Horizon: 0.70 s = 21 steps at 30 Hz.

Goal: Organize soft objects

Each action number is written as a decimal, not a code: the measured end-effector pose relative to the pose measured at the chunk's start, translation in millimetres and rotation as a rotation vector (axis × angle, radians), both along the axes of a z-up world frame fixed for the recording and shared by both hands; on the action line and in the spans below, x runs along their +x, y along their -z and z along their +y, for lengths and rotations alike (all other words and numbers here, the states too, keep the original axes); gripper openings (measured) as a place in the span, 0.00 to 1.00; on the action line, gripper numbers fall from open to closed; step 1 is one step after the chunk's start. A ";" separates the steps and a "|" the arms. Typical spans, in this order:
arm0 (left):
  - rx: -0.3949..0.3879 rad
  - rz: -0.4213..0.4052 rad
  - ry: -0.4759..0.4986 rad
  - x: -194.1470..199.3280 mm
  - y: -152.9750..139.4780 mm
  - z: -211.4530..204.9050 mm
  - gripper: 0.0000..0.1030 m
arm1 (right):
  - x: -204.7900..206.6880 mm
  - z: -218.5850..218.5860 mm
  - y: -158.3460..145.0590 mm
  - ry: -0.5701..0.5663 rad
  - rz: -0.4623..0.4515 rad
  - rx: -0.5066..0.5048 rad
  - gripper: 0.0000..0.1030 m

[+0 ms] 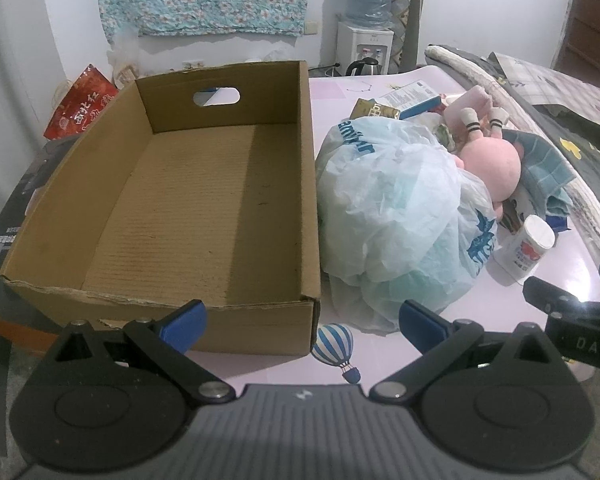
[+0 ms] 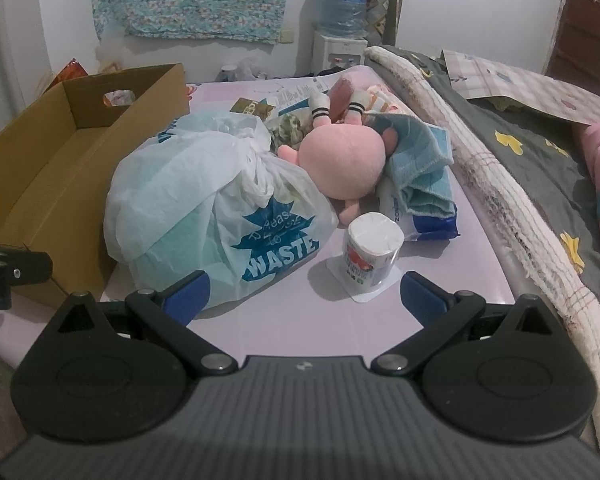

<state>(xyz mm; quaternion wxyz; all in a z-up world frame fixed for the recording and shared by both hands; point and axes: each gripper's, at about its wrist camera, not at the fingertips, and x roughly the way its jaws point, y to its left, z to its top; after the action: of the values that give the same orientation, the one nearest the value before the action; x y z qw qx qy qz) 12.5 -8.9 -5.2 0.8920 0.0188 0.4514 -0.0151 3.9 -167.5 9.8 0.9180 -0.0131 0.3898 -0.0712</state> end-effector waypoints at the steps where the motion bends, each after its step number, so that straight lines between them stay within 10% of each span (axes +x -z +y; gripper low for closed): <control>1: 0.000 -0.001 0.001 0.1 -0.1 -0.2 1.00 | 0.2 0.0 0.1 0.000 0.001 0.000 0.99; 21: 0.002 0.004 0.002 0.3 -0.1 -1.2 1.00 | -0.9 -4.7 0.8 0.011 0.005 -0.005 0.99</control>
<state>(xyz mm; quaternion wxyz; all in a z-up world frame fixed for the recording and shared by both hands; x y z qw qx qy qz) 12.8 -10.1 -5.1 0.8911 0.0201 0.4532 -0.0156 3.0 -172.1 9.0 0.9166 -0.0136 0.3920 -0.0773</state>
